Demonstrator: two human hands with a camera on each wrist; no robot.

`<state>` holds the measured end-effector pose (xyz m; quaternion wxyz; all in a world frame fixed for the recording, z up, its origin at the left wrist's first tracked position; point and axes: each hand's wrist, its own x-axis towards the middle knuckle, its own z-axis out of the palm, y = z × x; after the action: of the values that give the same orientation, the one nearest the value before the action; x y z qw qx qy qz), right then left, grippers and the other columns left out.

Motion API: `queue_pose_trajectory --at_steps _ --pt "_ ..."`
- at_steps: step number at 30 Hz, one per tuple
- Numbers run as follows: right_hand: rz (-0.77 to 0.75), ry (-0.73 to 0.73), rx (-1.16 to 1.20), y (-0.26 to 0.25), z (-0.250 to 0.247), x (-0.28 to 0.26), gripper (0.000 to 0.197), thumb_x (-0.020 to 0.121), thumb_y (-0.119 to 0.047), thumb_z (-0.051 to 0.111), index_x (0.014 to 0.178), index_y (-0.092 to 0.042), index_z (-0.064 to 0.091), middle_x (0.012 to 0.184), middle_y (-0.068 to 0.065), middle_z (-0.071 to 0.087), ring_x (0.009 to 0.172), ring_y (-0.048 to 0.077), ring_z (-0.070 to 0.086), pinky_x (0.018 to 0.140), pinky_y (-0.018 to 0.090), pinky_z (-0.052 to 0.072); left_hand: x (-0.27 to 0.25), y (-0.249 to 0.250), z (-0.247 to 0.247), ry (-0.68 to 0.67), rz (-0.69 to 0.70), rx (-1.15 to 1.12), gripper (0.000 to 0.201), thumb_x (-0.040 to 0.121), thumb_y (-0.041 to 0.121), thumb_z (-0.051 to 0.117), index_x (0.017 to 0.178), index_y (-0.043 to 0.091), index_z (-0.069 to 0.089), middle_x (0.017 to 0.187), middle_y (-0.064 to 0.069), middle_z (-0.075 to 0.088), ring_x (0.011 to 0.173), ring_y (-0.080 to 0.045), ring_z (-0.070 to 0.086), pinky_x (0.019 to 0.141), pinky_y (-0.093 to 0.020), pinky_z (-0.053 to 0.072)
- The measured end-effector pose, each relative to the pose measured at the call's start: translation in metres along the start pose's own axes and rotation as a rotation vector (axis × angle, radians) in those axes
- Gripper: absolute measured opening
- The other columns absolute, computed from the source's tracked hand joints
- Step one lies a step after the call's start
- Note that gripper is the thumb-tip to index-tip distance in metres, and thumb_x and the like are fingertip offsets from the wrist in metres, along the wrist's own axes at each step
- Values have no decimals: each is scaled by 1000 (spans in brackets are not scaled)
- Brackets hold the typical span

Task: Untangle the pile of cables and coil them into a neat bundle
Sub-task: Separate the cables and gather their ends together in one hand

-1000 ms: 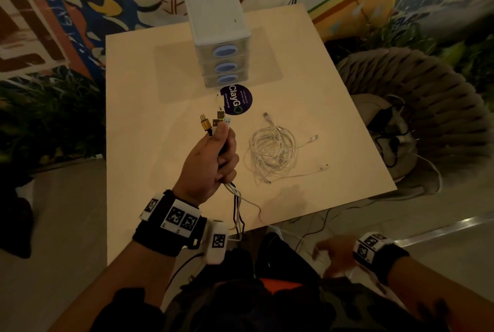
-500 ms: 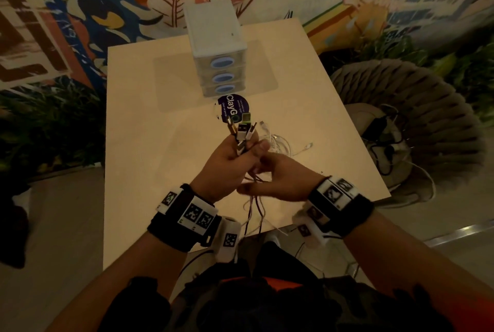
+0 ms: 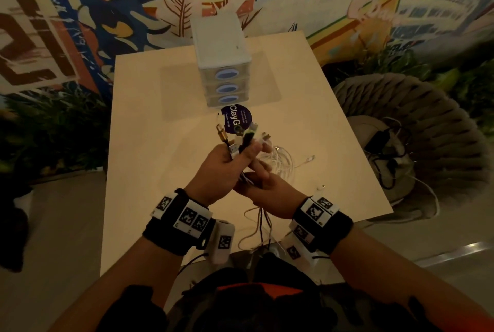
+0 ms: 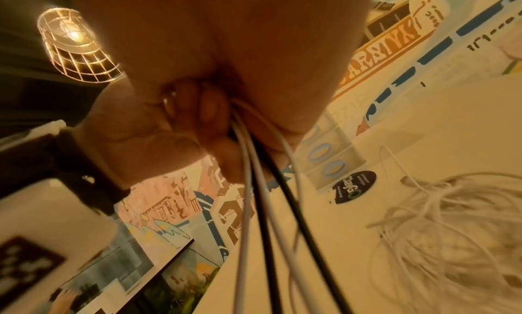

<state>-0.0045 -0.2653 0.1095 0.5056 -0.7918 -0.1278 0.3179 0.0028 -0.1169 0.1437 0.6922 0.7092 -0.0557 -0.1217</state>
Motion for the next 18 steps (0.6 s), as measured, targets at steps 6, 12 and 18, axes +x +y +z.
queue_pose_trajectory --at_steps 6,12,18 --pt "101 -124 -384 44 -19 -14 39 92 -58 63 119 -30 65 121 -4 67 108 12 62 101 44 50 6 -3 -8 44 -98 -242 52 103 47 41 67 9 42 42 -6 30 37 -21 32 53 -35 47" --pt "-275 230 -60 -10 -64 -26 72 92 -36 72 152 -36 32 141 -12 54 130 3 52 110 36 45 10 -5 -8 -98 -106 -86 34 92 41 65 67 25 49 56 1 32 49 -15 27 52 -30 28" --pt "-452 234 -155 -76 -51 -2 32 106 -21 48 136 -23 58 130 -8 65 123 4 58 104 35 50 11 -3 9 -117 -73 26 25 77 41 65 75 17 61 54 -1 48 52 -18 45 51 -28 38"
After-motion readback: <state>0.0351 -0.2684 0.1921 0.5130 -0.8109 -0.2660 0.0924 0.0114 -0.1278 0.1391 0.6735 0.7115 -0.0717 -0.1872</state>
